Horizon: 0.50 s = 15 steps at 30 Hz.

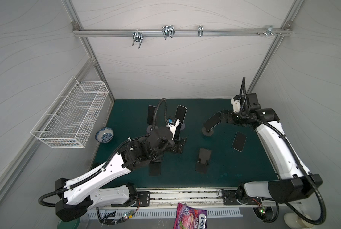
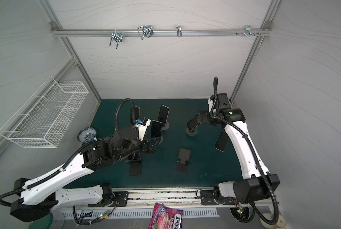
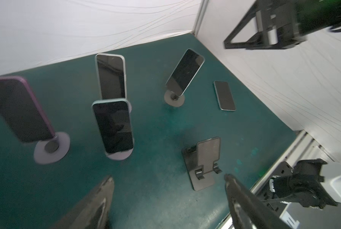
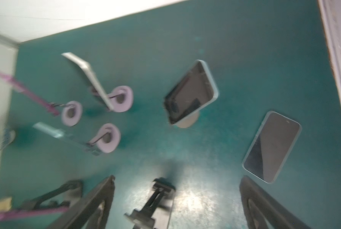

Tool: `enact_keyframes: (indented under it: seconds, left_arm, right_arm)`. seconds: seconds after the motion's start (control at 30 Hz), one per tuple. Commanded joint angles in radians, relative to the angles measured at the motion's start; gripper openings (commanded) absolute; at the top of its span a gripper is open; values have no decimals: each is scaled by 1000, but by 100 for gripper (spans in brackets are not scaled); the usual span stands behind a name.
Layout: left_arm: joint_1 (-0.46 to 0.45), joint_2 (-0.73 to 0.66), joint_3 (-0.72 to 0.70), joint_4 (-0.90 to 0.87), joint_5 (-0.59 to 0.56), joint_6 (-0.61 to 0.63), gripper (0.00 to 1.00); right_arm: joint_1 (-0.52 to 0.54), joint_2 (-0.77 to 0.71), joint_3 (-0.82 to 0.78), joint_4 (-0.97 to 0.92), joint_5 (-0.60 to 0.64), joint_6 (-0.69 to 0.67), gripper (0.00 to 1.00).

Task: Remove the phone from the phone stand
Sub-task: Place the phone to the middle-right of the table.

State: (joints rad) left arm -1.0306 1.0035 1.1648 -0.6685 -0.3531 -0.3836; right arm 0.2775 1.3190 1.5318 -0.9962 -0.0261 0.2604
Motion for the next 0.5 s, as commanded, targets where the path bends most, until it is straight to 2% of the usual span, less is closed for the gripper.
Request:
enact_keyframes:
  seconds: [0.0, 0.27, 0.47]
  left_arm:
    - [-5, -81, -54, -102, -133, -134, 88]
    - [-5, -193, -85, -255, -225, -204, 88]
    - [-5, -194, -72, -312, -210, -205, 89]
  right_arm:
    - [84, -49, 20, -25, 41, -24, 99]
    - [281, 18, 85, -45, 98, -18, 99]
    - [423, 6, 47, 52, 82, -6, 99]
